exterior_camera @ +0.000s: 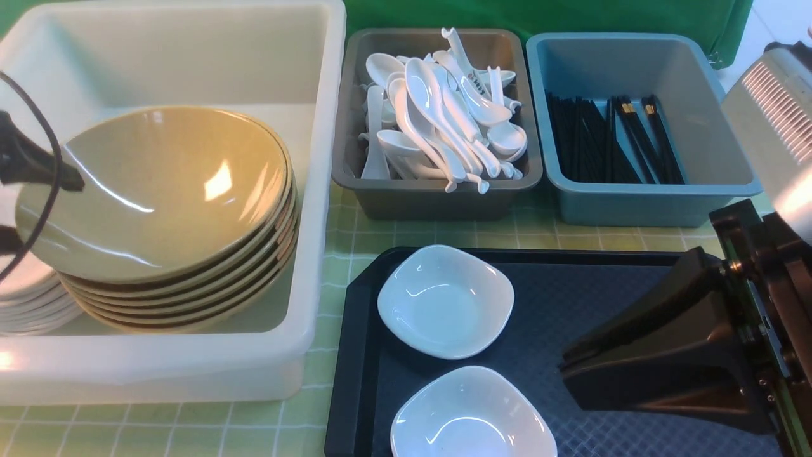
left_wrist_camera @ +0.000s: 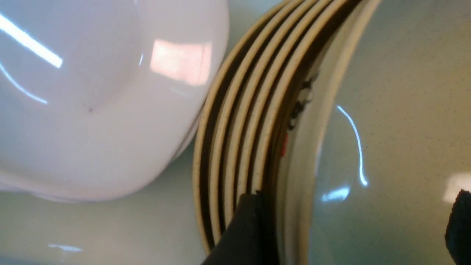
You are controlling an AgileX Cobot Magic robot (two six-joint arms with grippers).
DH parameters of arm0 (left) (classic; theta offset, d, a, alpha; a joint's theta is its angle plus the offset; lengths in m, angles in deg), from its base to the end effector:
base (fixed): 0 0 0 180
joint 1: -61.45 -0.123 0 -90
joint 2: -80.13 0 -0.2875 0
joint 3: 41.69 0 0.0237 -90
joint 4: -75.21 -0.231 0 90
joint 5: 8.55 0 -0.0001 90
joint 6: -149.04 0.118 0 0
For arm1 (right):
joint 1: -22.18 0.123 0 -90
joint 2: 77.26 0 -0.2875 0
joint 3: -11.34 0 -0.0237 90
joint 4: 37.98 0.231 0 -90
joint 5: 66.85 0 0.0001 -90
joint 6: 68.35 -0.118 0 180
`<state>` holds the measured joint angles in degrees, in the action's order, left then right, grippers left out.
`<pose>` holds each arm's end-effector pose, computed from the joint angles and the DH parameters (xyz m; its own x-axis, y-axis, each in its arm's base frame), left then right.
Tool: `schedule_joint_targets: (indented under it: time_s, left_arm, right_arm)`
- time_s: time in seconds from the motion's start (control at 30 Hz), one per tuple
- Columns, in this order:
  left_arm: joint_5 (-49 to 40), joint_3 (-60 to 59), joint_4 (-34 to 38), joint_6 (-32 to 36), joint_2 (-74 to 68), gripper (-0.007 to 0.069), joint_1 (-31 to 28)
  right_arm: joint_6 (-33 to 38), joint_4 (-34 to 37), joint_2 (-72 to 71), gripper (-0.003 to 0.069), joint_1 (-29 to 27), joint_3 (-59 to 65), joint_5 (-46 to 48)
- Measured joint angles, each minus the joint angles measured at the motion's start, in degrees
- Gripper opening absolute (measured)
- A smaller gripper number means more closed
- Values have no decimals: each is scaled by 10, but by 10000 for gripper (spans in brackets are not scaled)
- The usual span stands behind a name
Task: On green table put chopsticks spoon bowls plates into blue grey white boxes.
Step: 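Place the tan bowl onto the bowl stack in the left bin with the left gripper, then reach for and grasp the small white dish on the black tray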
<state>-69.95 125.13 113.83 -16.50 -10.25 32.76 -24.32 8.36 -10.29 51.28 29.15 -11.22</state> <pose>0.2660 0.0718 0.2874 -0.7863 -0.5377 -0.3042 -0.3172 0.7739 -0.5481 0.1298 0.1529 0.3713 -0.3636 -0.4155 -0.8338 -0.8985 0.3929 0.1960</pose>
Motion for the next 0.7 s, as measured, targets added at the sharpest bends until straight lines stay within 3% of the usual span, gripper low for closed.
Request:
schedule_joint_targets:
  time_s: [0.13, 0.2, 0.33, 0.4, 0.47, 0.63, 0.67, 0.7]
  left_arm:
    - [-11, 27, -32, -10, 0, 650, 0]
    - [-24, 45, -77, -29, 0, 650, 0]
    - [-58, 78, -121, -52, 11, 649, 14]
    - [-61, 79, -120, -43, 21, 648, 32]
    - [-61, 80, -115, -19, 38, 647, 71]
    - [-61, 81, -103, 58, 96, 620, 267]
    - [-61, 81, -103, 59, 97, 612, 267]
    - [-59, 80, -103, 72, 106, 592, 311]
  right_arm:
    - [-7, -2, 0, 89, 0, 0, -3]
    - [-43, -20, 0, 89, 0, 0, -16]
    - [-227, -130, 9, 97, -7, 0, -66]
    - [-266, -157, 19, 101, -15, 0, -71]
    - [-308, -174, 36, 108, -28, 0, -75]
    - [-395, -181, 121, 160, -54, 0, -99]
    - [-398, -181, 124, 167, -56, 0, -102]
    - [-408, -177, 151, 195, -58, 0, -116]
